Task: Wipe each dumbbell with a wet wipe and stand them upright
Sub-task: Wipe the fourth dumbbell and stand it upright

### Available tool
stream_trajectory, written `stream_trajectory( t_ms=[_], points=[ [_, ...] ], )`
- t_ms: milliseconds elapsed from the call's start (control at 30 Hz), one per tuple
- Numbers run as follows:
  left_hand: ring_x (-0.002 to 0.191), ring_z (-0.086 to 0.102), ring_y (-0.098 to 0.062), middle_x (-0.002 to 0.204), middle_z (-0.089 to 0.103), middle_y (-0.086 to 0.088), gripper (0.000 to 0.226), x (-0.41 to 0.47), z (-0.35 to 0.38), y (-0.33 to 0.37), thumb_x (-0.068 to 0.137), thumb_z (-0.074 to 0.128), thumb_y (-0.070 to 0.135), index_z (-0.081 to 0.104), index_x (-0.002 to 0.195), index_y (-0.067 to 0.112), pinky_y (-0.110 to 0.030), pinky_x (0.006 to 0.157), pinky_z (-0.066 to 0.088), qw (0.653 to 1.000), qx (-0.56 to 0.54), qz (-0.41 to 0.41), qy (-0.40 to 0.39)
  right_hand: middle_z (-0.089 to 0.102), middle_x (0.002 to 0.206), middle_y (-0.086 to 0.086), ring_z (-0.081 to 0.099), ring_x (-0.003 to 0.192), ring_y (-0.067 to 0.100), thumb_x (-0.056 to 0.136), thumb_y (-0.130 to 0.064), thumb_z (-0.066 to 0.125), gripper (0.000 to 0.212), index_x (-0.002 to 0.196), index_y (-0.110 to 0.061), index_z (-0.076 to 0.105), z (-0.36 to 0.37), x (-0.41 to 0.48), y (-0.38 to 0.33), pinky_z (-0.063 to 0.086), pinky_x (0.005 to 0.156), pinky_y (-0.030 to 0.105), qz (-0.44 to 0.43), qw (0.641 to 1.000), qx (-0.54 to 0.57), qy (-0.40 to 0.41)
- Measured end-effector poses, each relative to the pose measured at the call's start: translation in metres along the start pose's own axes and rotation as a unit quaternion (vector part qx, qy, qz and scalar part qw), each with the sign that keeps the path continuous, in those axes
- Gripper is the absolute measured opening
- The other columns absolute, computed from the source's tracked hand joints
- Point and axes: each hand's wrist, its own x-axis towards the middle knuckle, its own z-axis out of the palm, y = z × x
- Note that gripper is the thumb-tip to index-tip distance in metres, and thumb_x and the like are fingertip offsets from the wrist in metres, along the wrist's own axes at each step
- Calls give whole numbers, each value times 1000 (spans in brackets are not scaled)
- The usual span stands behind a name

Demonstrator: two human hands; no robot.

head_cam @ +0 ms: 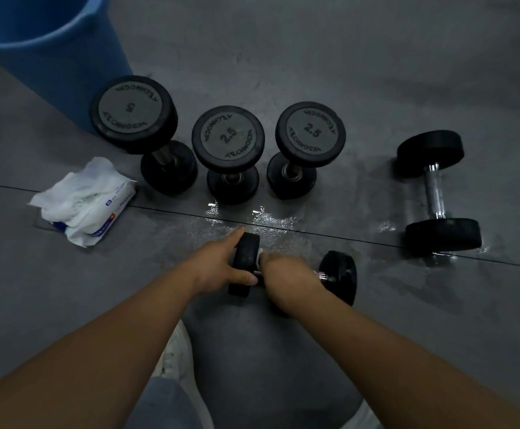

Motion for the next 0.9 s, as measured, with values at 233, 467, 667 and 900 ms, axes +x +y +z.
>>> stream_trajectory(
  t_ms=[233,467,667,900],
  points=[
    [140,37,-17,156,36,-1,118,3,-2,1,66,88,39,14,156,30,-34,115,32,1000,-7,-2,0,63,115,12,61,103,32,93,-14,41,25,115,-15,53,-5,2,2,48,83,37,16,1000,10,0],
    [143,32,-17,157,34,-2,117,2,-2,-1,67,88,39,12,156,31,-33,117,28,1000,-19,-5,-5,65,115,7,62,106,28,91,-14,47,26,112,-18,62,-17,2,17,47,83,34,93,994,-50,-1],
    [142,34,-16,157,35,-1,116,2,-3,2,68,88,36,12,156,31,-30,116,29,1000,-28,-1,-5,64,114,8,62,103,29,95,-15,38,26,116,-19,53,-1,-8,9,45,83,34,69,997,17,32],
    [128,50,-20,150,44,4,112,-2,-2,0,63,87,44,13,146,60,-37,110,40,999,-27,18,-2,66,107,8,63,95,30,96,-20,39,22,115,-20,50,4,-10,8,45,74,34,-11,998,5,58]
  ],
)
